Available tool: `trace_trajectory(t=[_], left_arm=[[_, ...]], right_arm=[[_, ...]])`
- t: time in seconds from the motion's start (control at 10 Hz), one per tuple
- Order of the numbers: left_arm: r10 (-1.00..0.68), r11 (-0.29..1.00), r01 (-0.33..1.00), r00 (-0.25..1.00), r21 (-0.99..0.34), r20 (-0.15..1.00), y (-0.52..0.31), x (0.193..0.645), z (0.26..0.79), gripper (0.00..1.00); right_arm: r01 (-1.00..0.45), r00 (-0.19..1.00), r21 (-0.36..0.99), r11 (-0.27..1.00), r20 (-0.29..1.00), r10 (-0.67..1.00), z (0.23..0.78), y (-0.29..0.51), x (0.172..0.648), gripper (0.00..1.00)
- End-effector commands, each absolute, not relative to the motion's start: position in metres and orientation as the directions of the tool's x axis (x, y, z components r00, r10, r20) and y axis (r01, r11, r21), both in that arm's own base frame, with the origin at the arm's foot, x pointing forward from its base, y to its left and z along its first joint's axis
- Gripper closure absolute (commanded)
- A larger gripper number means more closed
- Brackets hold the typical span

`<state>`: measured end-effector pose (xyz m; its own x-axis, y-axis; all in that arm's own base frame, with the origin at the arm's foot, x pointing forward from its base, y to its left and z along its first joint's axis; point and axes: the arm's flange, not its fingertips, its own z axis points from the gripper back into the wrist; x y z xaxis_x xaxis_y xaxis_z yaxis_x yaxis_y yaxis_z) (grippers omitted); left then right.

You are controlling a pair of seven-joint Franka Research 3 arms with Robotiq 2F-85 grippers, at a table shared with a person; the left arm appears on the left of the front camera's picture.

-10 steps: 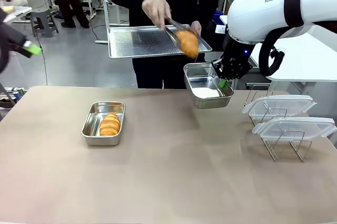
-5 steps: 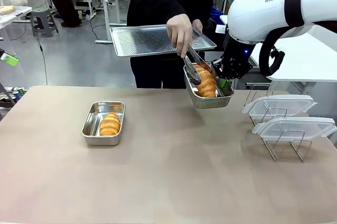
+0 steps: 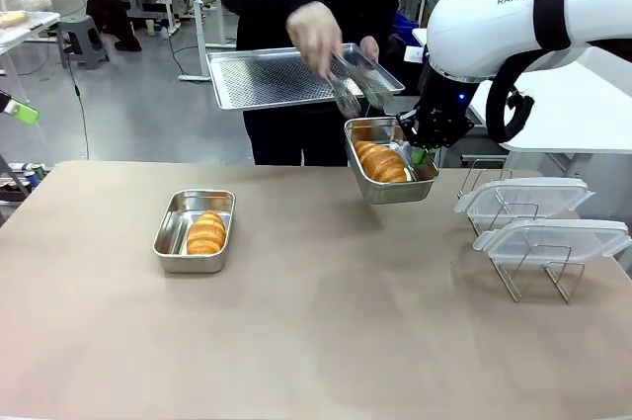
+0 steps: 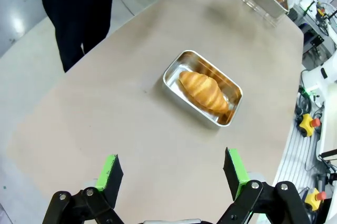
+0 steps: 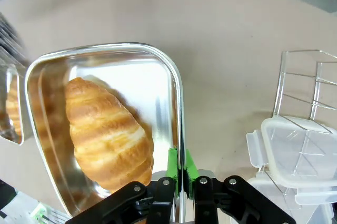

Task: Place the bread in airtight containers.
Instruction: Once an object is inside an Airtight Container , place the container in the center of the table.

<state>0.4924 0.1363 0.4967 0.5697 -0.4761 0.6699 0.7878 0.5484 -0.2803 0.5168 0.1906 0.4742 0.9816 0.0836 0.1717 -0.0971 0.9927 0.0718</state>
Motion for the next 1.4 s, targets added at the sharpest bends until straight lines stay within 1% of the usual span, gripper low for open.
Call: trace_trajectory(t=[0.0, 0.3, 0.4, 0.5, 0.6, 0.7, 0.9, 1.1, 1.3], left_arm=[[-0.488, 0.546, 0.792, 0.566, -0.273, 0.665, 0.137, 0.492, 0.499, 0.00], [-0.488, 0.546, 0.792, 0.566, -0.273, 0.665, 0.137, 0.492, 0.499, 0.00], [-0.488, 0.546, 0.792, 0.566, -0.273, 0.665, 0.137, 0.492, 0.499, 0.00], [-0.488, 0.546, 0.792, 0.566, -0.273, 0.665, 0.137, 0.492, 0.499, 0.00], [-0.488, 0.546, 0.792, 0.566, -0.273, 0.665, 0.137, 0.492, 0.499, 0.00], [-0.488, 0.546, 0.792, 0.566, -0.273, 0.665, 0.137, 0.492, 0.499, 0.00], [-0.488, 0.546, 0.792, 0.566, -0.273, 0.665, 0.137, 0.492, 0.499, 0.00], [-0.488, 0.546, 0.792, 0.566, -0.273, 0.665, 0.137, 0.492, 0.499, 0.00], [-0.488, 0.546, 0.792, 0.566, -0.273, 0.665, 0.137, 0.492, 0.499, 0.00]], right_arm=[[-0.094, 0.980, 0.075, 0.993, 0.182, 0.079, 0.479, 0.190, 0.516, 1.00], [-0.094, 0.980, 0.075, 0.993, 0.182, 0.079, 0.479, 0.190, 0.516, 1.00], [-0.097, 0.982, 0.072, 0.993, 0.172, 0.084, 0.474, 0.191, 0.517, 0.95], [-0.057, 0.986, 0.068, 0.996, 0.161, 0.045, 0.467, 0.194, 0.522, 0.95], [-0.026, 0.989, 0.110, 0.994, 0.145, 0.009, 0.449, 0.202, 0.533, 0.95], [0.016, 0.987, 0.093, 0.996, 0.159, -0.031, 0.428, 0.210, 0.539, 0.95], [0.053, 0.976, 0.091, 0.994, 0.206, -0.071, 0.387, 0.217, 0.541, 0.95], [0.050, 0.976, 0.079, 0.996, 0.206, -0.066, 0.363, 0.214, 0.531, 0.95], [0.061, 0.981, 0.081, 0.995, 0.180, -0.075, 0.353, 0.205, 0.522, 0.95]])
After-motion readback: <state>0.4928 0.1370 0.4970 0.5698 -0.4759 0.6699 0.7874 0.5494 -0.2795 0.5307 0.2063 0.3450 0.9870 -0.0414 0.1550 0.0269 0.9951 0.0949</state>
